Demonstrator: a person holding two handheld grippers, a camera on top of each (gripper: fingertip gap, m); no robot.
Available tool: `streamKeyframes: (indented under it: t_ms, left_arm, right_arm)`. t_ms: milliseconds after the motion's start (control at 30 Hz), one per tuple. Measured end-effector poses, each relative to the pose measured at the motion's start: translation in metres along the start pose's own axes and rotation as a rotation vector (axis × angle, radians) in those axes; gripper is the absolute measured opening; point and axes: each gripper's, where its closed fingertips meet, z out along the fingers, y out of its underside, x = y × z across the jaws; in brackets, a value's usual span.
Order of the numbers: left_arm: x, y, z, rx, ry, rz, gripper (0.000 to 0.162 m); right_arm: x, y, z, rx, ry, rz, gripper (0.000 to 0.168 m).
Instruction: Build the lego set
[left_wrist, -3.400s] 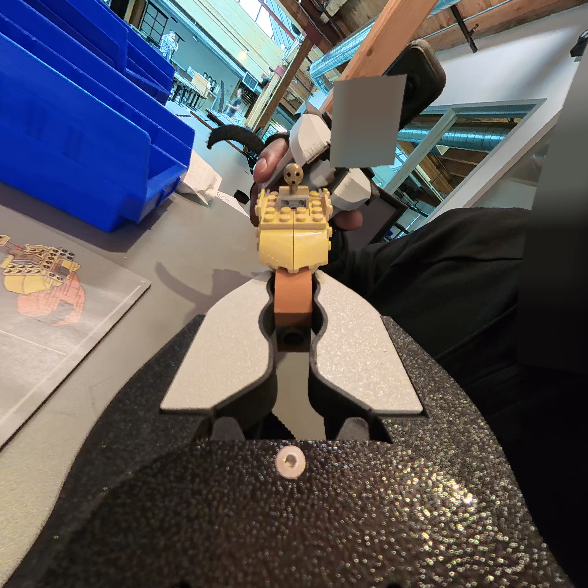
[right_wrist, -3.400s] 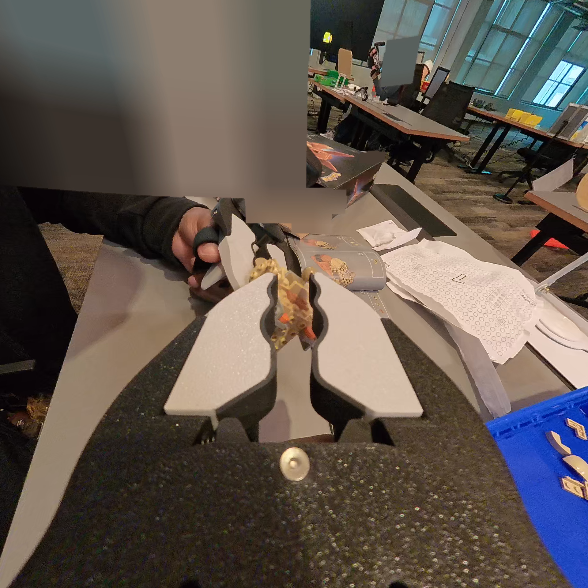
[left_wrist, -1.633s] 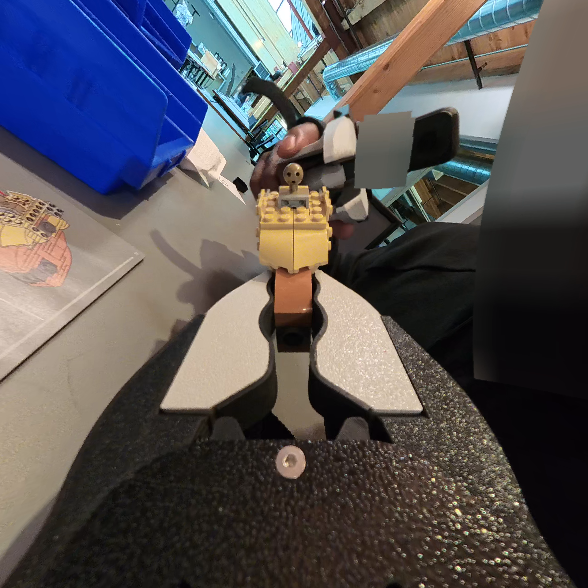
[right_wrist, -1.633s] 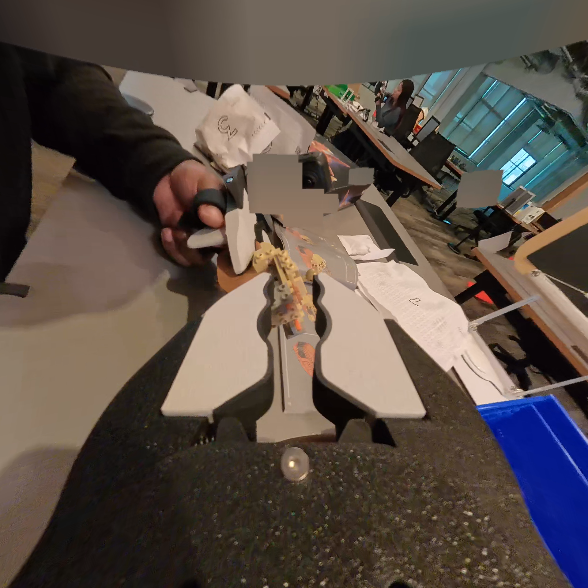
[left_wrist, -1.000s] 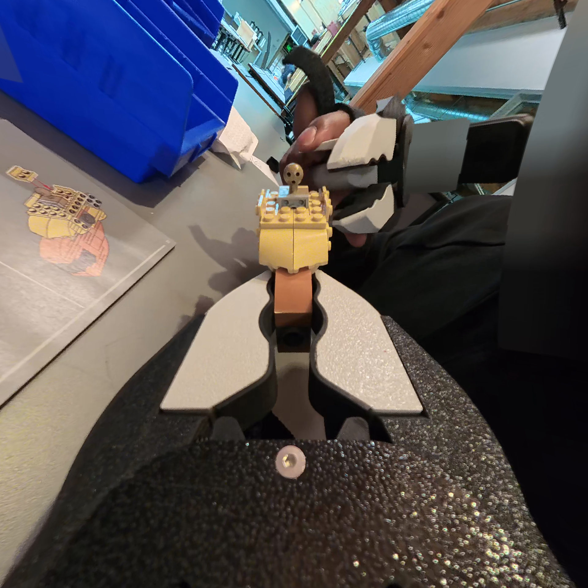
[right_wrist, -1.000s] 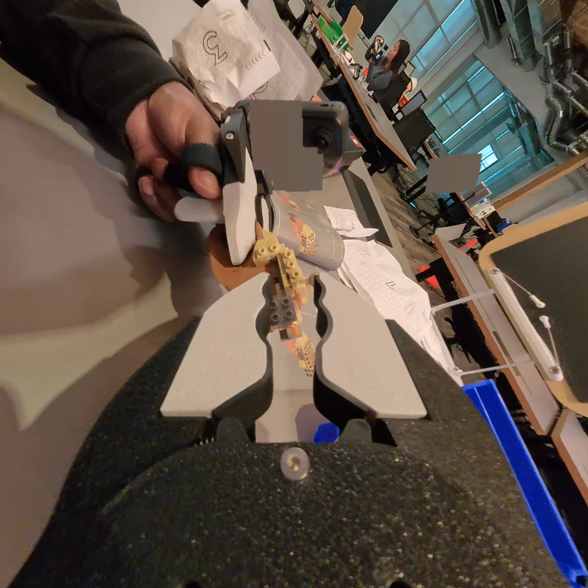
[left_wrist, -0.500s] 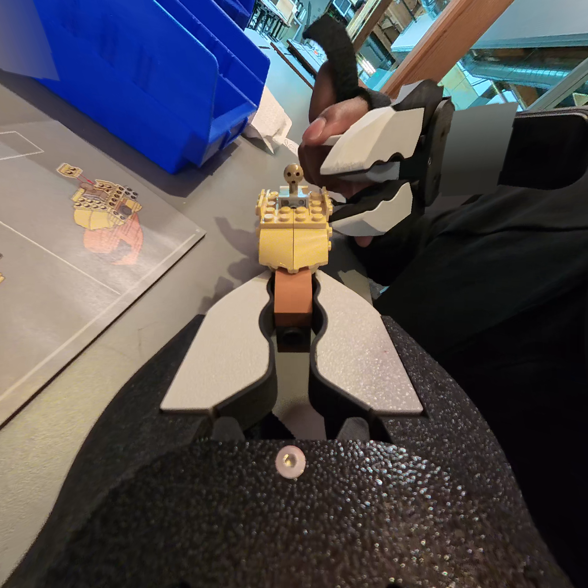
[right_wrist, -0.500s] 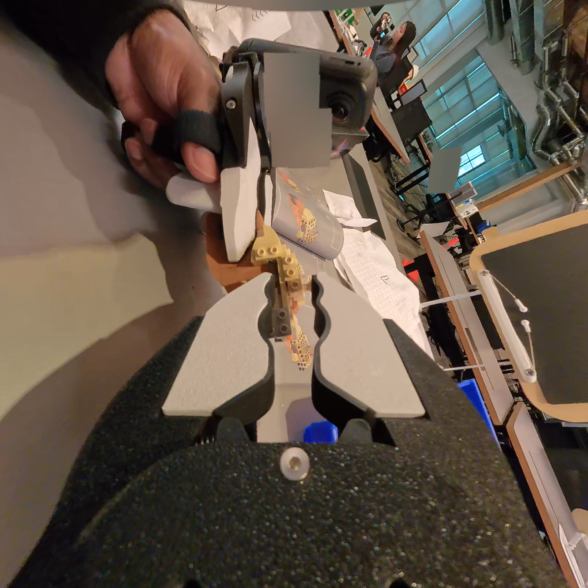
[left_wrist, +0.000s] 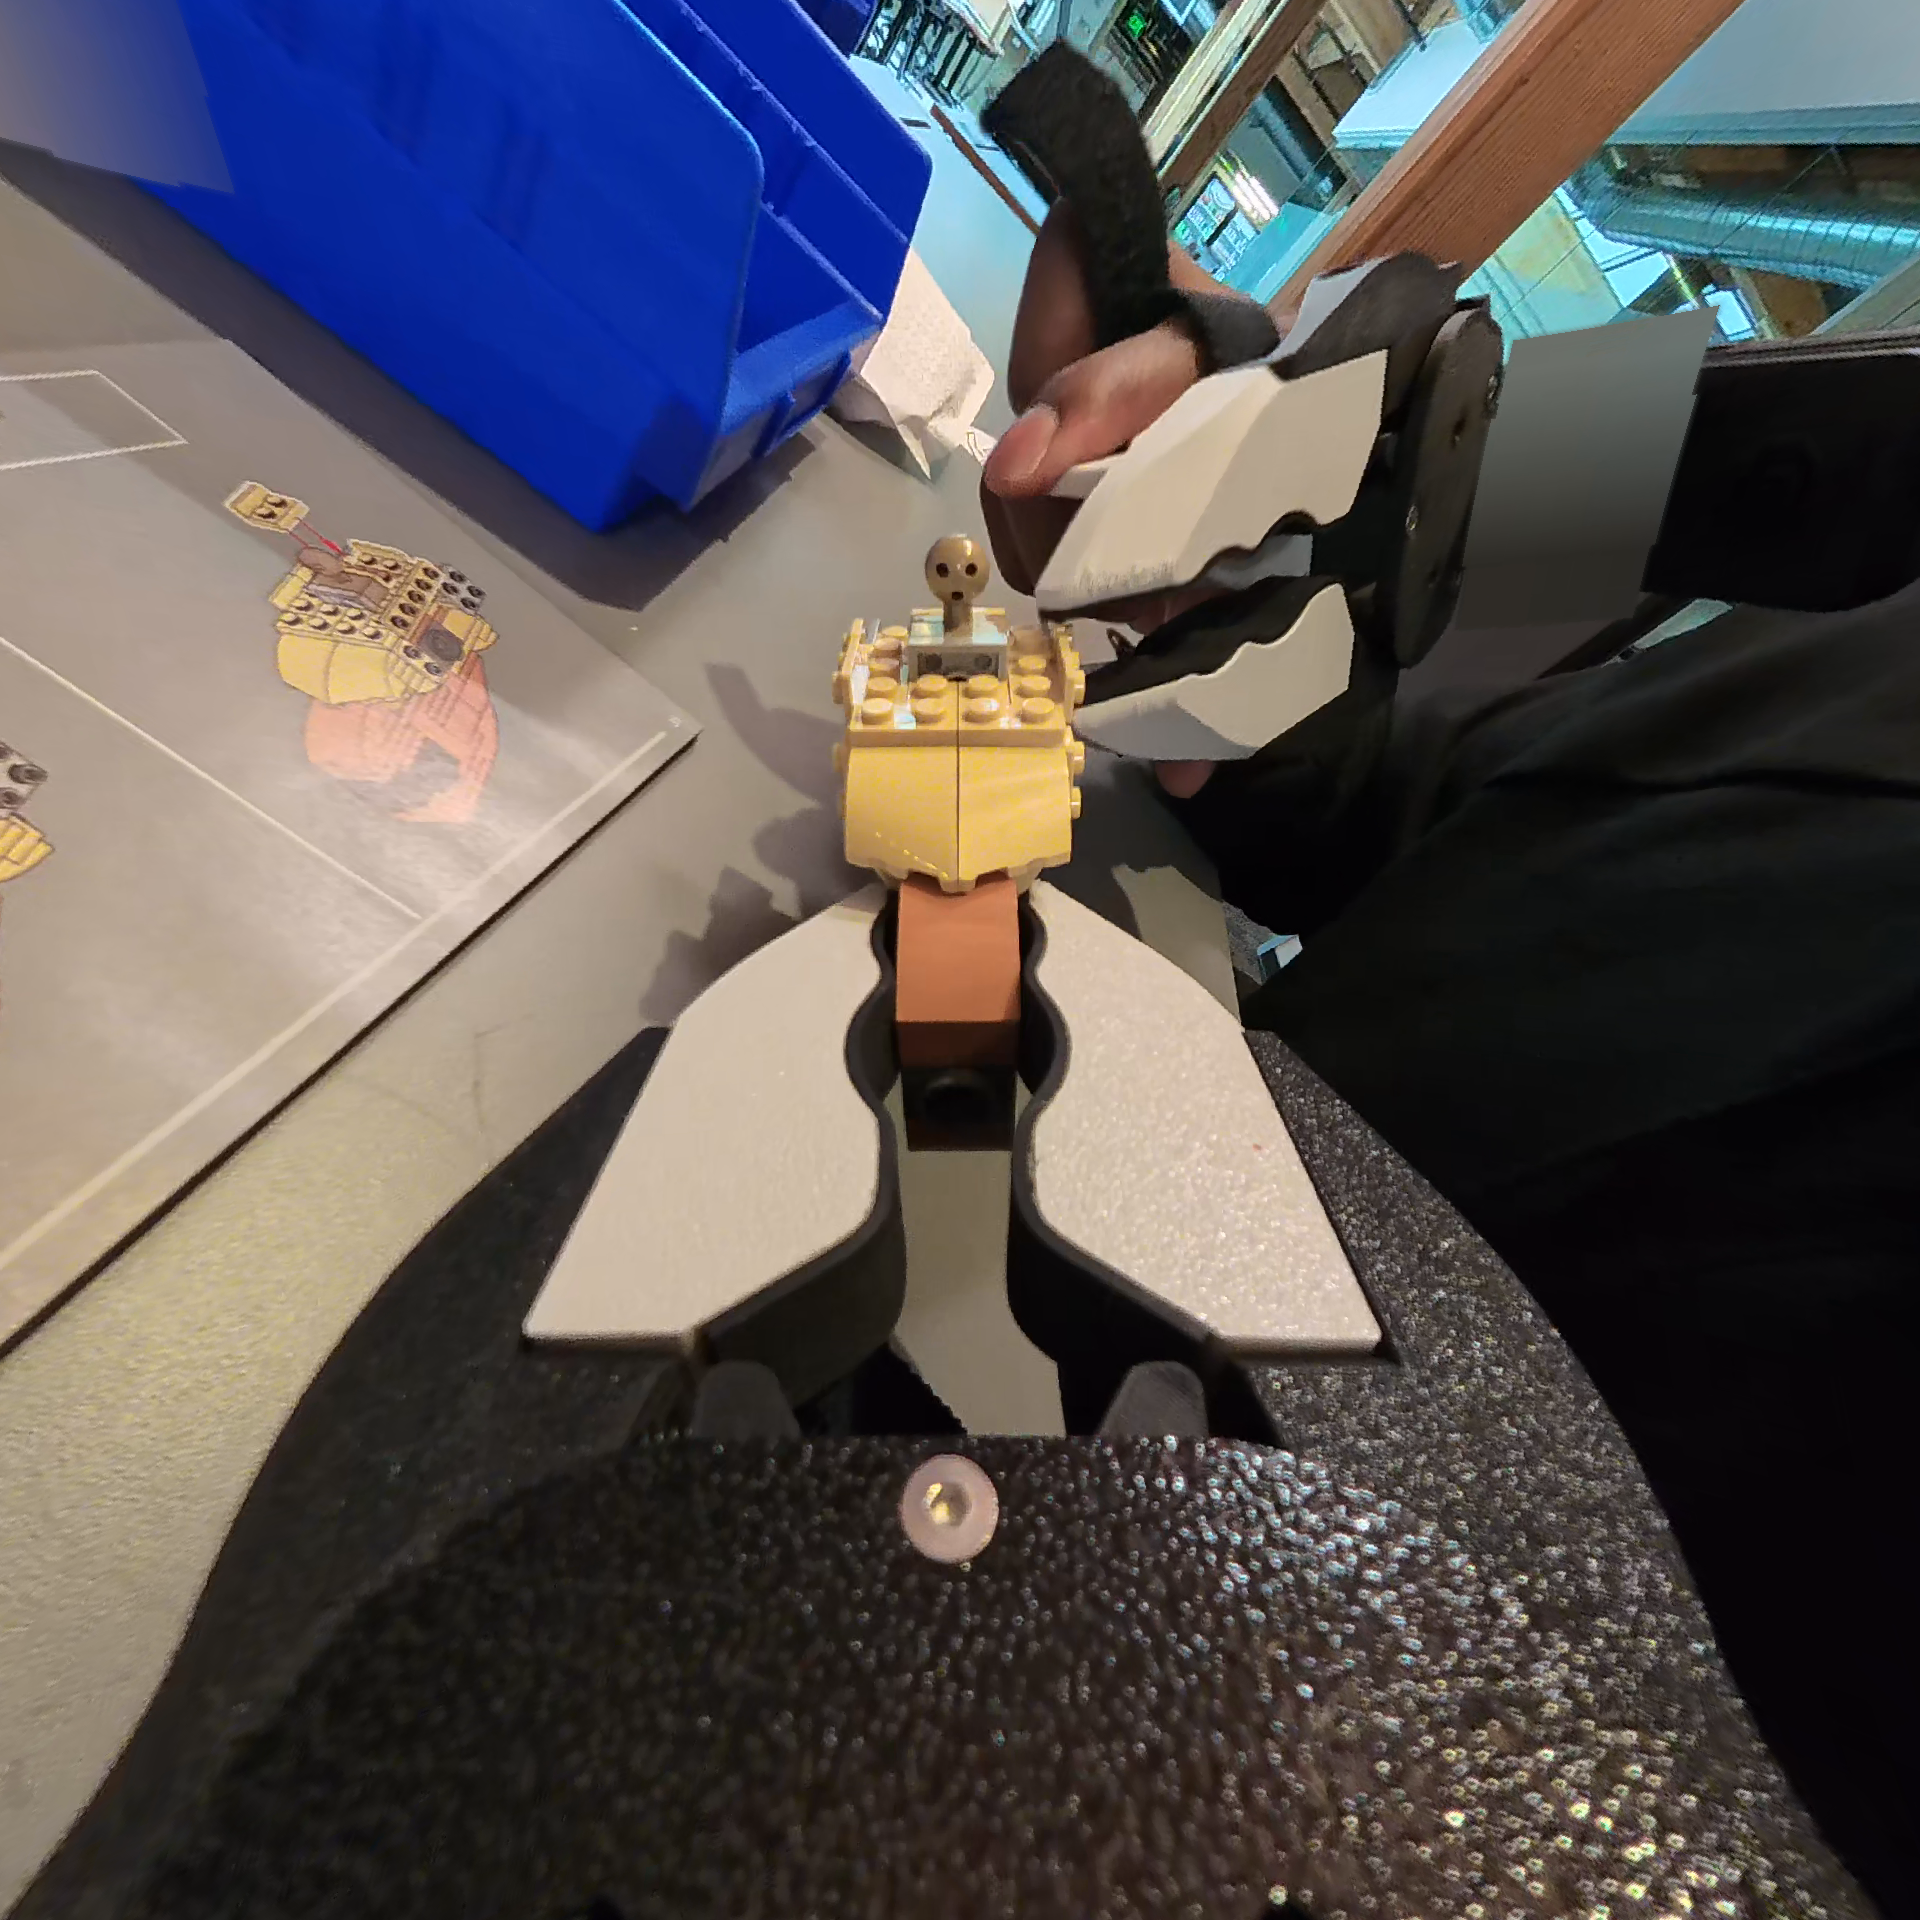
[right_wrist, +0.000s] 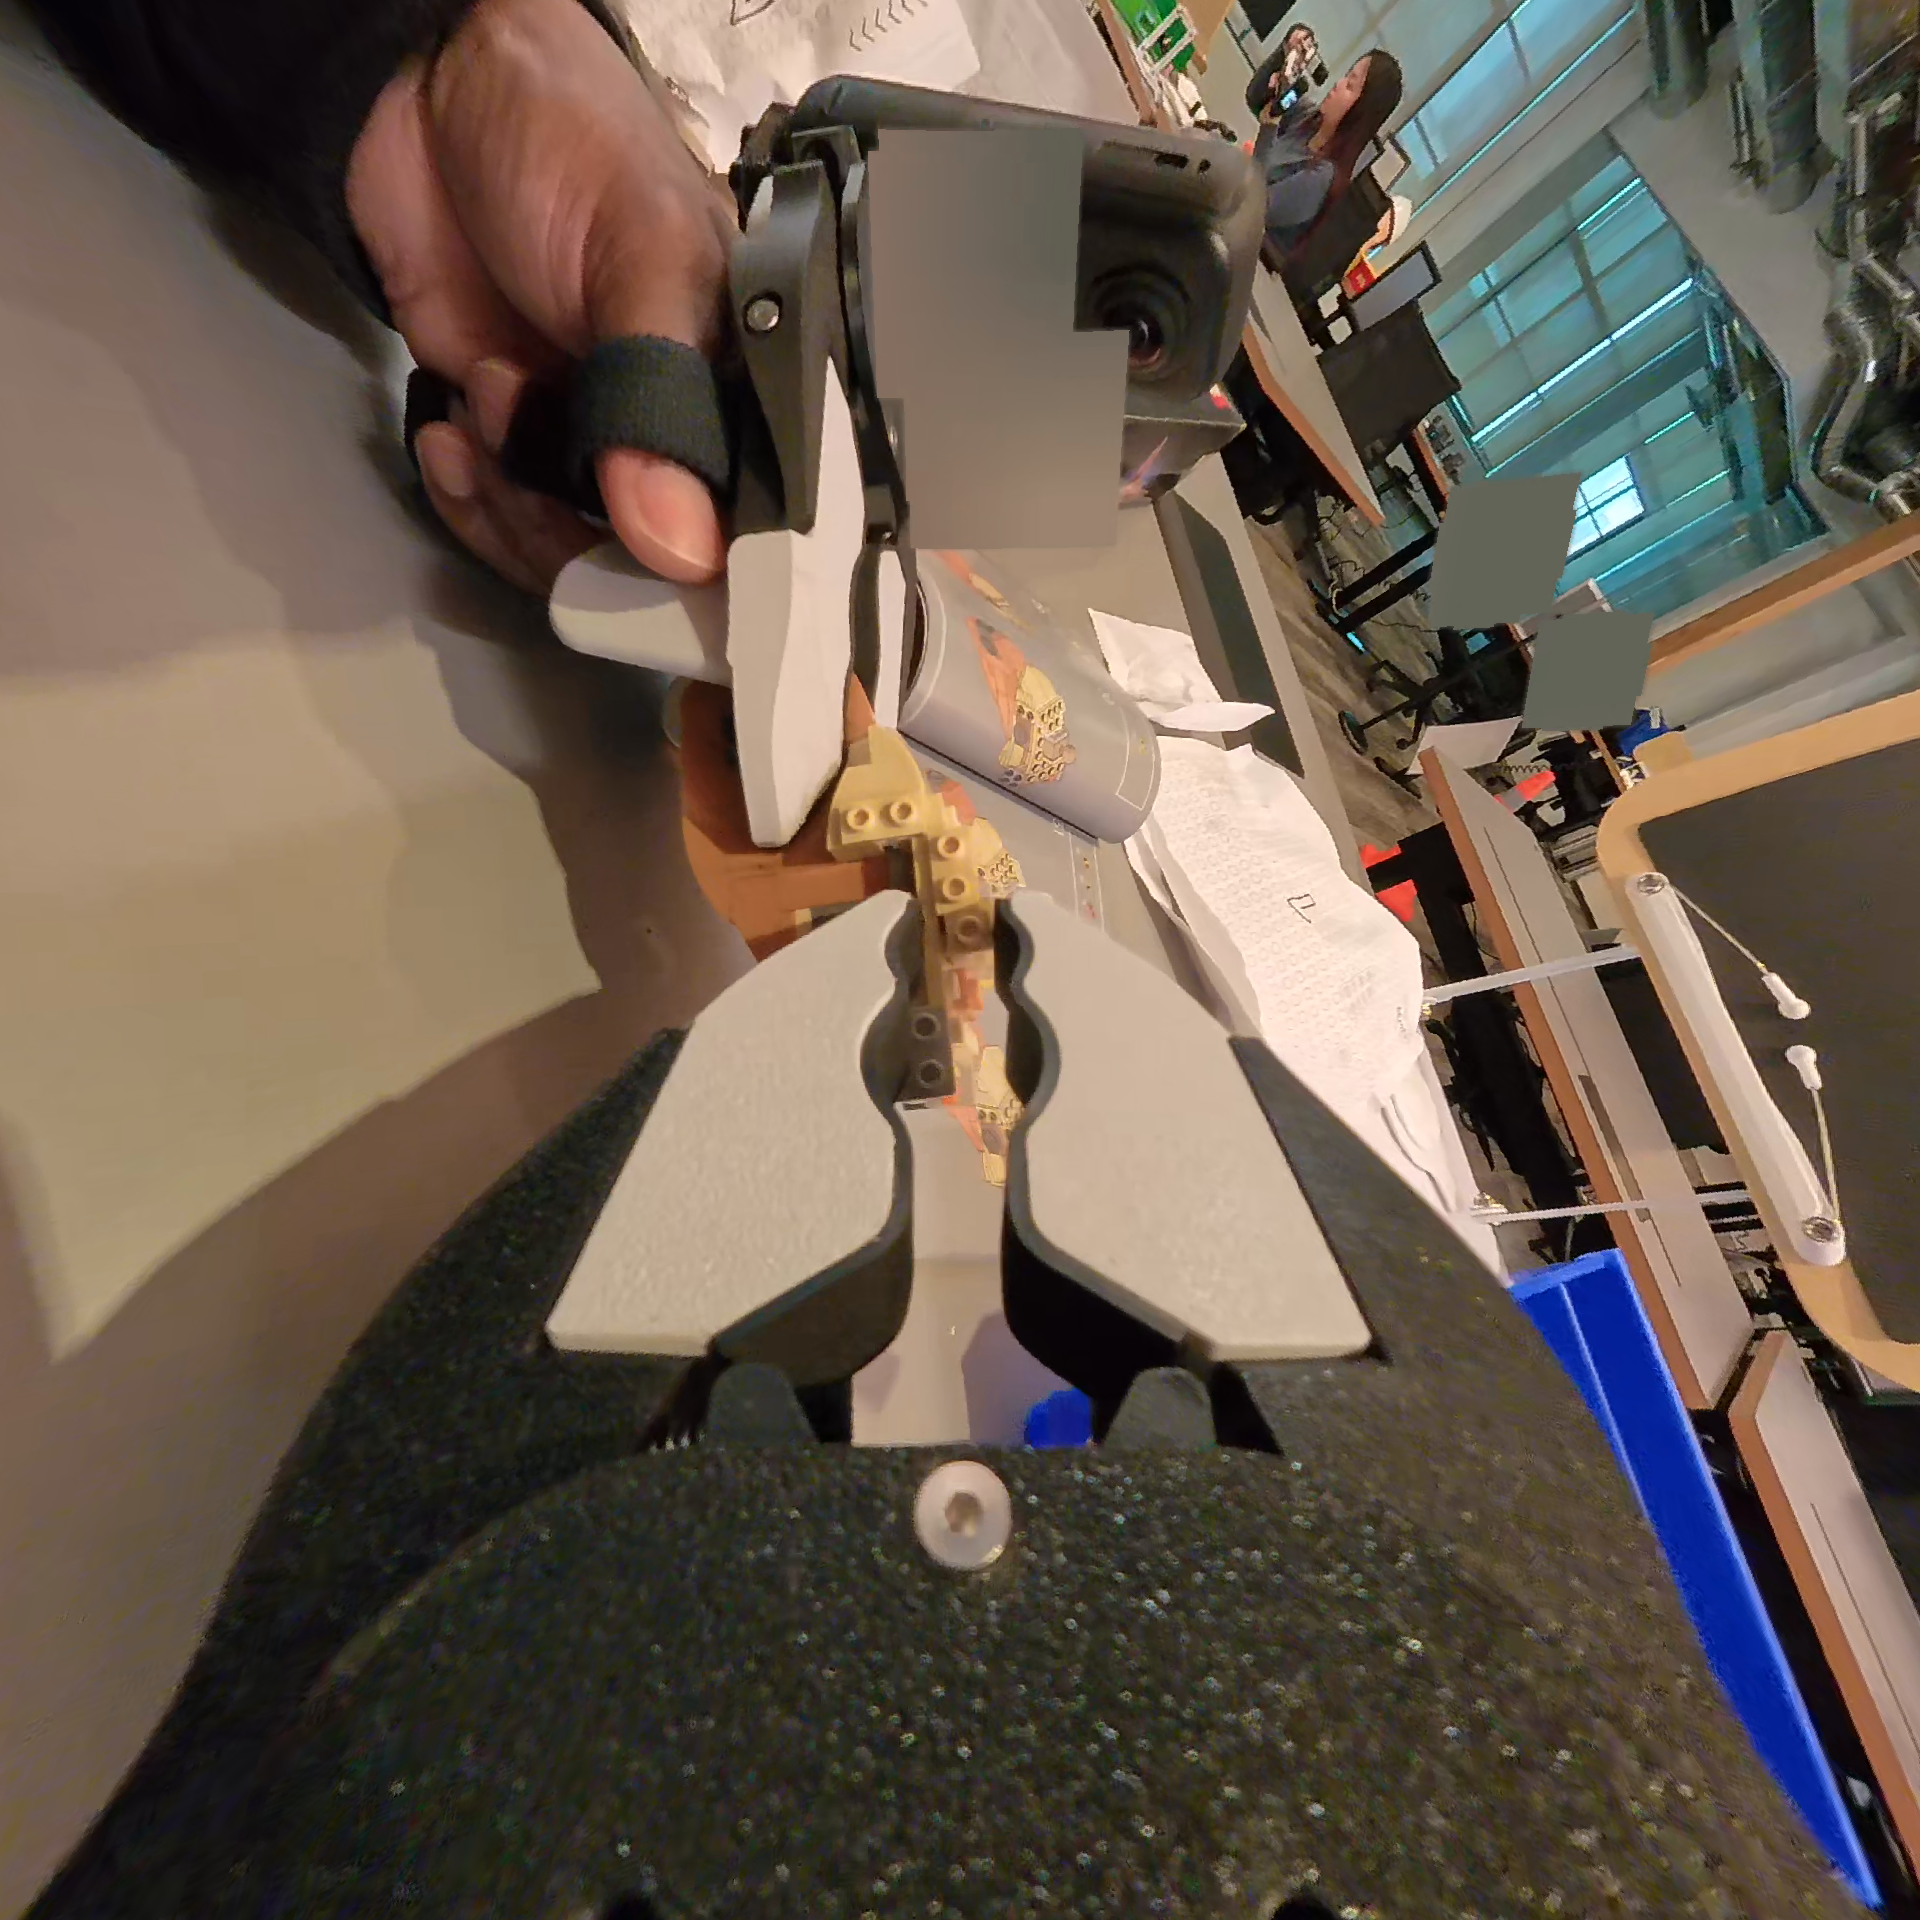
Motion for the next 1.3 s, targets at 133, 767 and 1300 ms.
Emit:
streamKeyframes:
  t_ms: [133, 767, 1300]
  left_arm:
    - [0.0005, -0.0001, 0.0001, -0.001, -0.002, 0.013, 0.018]
    - [0.0038, 0.0003, -0.0005, -0.010, 0.011, 0.045, 0.018]
    - [0.0067, 0.0011, 0.0012, -0.013, 0.042, 0.034, 0.018]
  right_arm:
    - [-0.0005, -0.0003, -0.0003, 0.004, -0.008, 0.014, 0.013]
    - [-0.0032, -0.0037, -0.0025, 0.052, -0.057, 0.096, 0.007]
    - [-0.0066, -0.0012, -0.0038, 0.039, -0.089, 0.099, 0.016]
